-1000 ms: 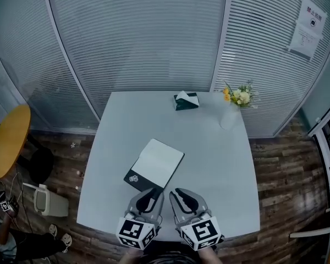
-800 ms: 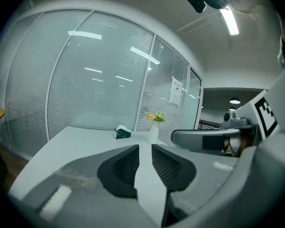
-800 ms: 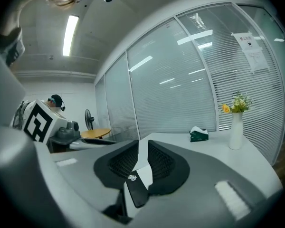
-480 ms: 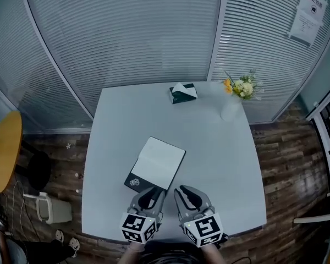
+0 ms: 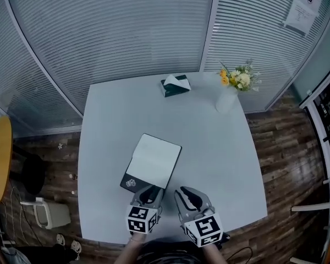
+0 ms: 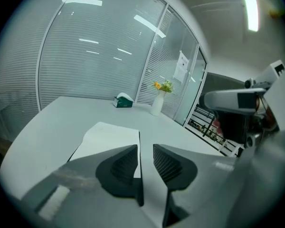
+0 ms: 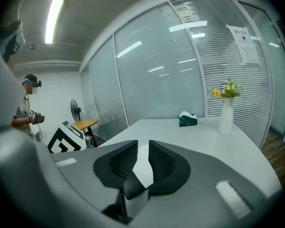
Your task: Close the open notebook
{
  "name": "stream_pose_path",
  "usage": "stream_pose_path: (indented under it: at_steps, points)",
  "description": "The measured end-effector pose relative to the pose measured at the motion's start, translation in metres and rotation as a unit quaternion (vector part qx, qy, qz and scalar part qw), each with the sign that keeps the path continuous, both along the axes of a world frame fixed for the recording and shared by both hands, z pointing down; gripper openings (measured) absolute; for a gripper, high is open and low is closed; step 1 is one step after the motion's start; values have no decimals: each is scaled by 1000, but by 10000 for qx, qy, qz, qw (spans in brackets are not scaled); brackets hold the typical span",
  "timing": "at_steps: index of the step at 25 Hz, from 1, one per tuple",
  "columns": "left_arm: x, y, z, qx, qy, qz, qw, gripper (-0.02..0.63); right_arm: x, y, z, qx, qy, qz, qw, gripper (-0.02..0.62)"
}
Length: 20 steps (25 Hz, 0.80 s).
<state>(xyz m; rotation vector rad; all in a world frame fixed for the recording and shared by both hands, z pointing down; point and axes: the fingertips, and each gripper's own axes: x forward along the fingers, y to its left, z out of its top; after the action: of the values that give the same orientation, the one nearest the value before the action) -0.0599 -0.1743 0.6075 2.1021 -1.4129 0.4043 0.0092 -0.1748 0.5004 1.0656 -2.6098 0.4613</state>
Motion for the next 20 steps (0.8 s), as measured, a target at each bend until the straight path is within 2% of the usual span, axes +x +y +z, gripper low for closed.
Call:
stream_pose_path:
  at_steps: [11,16,20]
  points:
    - [13,-15,70,-590,-522,428,9960,127,-2,-7,26,-286,201,9,9994,78]
    - [21,-19,105,-772,-1050,739,9887,139,-3,-10,32,-352,234,-4,9991,78]
    - [22,-24,121,-801,-1537,841,9813,190,-4,-12,36,-521,178,-74,9985,78]
